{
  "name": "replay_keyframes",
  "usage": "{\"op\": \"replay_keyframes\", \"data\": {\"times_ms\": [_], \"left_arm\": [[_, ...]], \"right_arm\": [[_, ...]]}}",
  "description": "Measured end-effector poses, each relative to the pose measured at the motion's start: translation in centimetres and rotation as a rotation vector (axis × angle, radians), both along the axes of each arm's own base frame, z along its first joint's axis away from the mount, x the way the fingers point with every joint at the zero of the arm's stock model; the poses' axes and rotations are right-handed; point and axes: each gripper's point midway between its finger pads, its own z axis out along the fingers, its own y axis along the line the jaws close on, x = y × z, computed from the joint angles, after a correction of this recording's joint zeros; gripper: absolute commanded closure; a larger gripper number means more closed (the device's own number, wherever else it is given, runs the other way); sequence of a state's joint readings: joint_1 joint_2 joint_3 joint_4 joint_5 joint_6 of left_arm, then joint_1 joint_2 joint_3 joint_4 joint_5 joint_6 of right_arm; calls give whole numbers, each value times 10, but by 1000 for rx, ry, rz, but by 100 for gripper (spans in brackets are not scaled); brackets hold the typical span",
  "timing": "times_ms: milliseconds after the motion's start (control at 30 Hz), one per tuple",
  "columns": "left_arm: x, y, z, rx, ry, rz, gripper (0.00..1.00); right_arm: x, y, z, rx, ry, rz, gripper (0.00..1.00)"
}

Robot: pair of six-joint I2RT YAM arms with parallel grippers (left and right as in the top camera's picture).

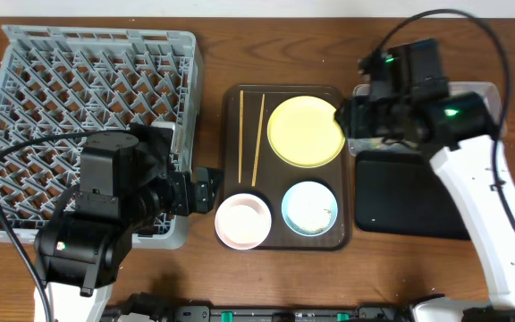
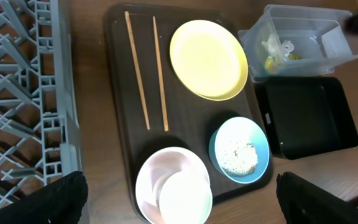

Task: Sort waste into correct bins and load items into the dishwasher
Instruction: 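Move right gripper to the blue bowl and grasp its rim, then tip the blue bowl over the black tray to dump the rice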

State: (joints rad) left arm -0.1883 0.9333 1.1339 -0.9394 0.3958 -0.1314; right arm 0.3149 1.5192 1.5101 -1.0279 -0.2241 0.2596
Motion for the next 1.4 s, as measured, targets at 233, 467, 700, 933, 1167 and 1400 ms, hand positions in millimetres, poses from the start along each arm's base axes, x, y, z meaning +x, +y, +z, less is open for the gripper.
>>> {"op": "replay_keyframes", "data": {"times_ms": [233, 467, 700, 933, 1167, 1400], "left_arm": [[0, -3, 2, -16, -7, -14, 2], [2, 1, 2, 3, -13, 5, 2], [6, 12, 2, 54, -36, 55, 2], [4, 17, 6, 68, -57, 72, 2], [3, 17, 5, 72, -53, 75, 2], [3, 17, 5, 71, -52, 75, 2]], "right_arm": [[-29, 22, -41, -50, 168, 72, 63], [-68, 46, -96, -129, 334, 172, 68], [-105, 86, -143, -173, 385, 301, 59], [-122, 97, -183, -216, 438, 338, 61], [-130, 85, -208, -281, 509, 305, 85], [-123, 77, -203, -303, 491, 247, 99]]}}
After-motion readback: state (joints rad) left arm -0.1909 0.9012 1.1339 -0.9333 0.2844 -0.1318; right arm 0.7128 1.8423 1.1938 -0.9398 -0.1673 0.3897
